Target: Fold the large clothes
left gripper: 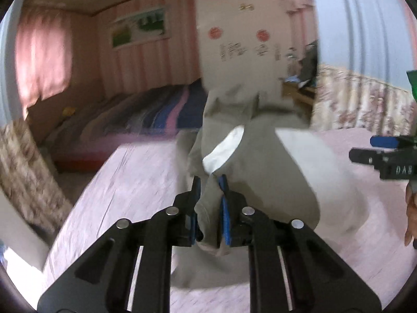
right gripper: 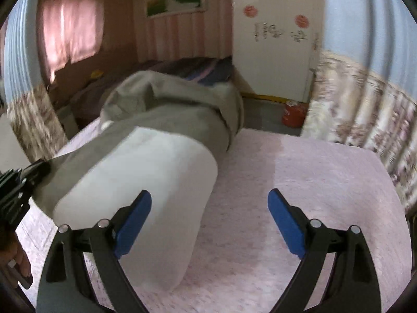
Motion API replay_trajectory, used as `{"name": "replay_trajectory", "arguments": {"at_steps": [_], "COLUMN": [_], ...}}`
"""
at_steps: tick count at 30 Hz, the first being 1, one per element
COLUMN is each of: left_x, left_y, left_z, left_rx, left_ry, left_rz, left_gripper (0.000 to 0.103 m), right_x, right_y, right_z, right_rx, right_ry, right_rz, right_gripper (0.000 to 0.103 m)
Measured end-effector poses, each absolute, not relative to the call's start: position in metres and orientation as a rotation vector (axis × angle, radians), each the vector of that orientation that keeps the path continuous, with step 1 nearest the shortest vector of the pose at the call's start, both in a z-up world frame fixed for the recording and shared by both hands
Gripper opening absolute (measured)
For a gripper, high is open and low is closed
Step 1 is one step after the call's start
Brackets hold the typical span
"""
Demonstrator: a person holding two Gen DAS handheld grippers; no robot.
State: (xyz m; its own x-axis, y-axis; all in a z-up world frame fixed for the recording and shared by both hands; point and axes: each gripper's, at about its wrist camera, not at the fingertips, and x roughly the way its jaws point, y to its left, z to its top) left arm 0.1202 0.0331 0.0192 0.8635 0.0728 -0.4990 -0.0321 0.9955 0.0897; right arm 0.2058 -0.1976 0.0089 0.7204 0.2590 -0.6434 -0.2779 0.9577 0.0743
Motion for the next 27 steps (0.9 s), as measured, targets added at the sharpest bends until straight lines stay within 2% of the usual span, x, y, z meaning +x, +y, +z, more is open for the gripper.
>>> {"name": "replay_trajectory", "arguments": {"at_steps": [4, 11, 13, 14, 15, 16, 17, 18, 19, 21, 27], "left_x": [0.105, 0.115, 0.118, 0.117, 0.116, 0.115, 0.114, 0.112, 0.11, 0.108, 0.16], "left_y": [0.07, 0.102, 0.103, 0.106, 0.108, 0.114, 0.119, 0.125, 0.131, 0.131, 0.094], "left_z": [-0.014, -0.035, -0.038, -0.037, -0.035, -0.032, -0.027, -0.021, -0.008, 0.015, 0.068], "left_rx": [0.063, 0.03, 0.056, 0.052, 0.045, 0.02, -0.011, -0.045, -0.087, -0.087, -0.005], "left_ry": [0.572, 0.643, 0.673, 0.667, 0.67, 0.68, 0.684, 0.684, 0.67, 0.624, 0.62], "left_rz": [0.118, 0.169, 0.168, 0.18, 0.188, 0.201, 0.211, 0.217, 0.212, 0.201, 0.042], "left_gripper": [0.013, 0.015, 0.022, 0.03, 0.043, 0.049, 0.067, 0.089, 0.096, 0.1, 0.1], "right_x": [0.207, 0.203, 0.208, 0.207, 0.207, 0.207, 0.207, 0.207, 0.206, 0.203, 0.239], "right_y": [-0.169, -0.118, -0.115, -0.114, -0.114, -0.115, -0.115, -0.118, -0.122, -0.134, -0.165], "right_z": [-0.008, -0.044, -0.051, -0.052, -0.052, -0.052, -0.051, -0.048, -0.041, -0.02, 0.022], "right_rx": [-0.037, -0.221, -0.213, -0.217, -0.216, -0.212, -0.205, -0.186, -0.166, -0.118, 0.044], "right_ry": [0.7, 0.702, 0.722, 0.717, 0.713, 0.711, 0.712, 0.717, 0.717, 0.676, 0.677], "right_rz": [0.355, 0.306, 0.289, 0.281, 0.277, 0.275, 0.277, 0.283, 0.293, 0.3, 0.319], "right_gripper": [0.1, 0.1, 0.1, 0.1, 0.1, 0.1, 0.1, 0.1, 0.1, 0.1, 0.101]}}
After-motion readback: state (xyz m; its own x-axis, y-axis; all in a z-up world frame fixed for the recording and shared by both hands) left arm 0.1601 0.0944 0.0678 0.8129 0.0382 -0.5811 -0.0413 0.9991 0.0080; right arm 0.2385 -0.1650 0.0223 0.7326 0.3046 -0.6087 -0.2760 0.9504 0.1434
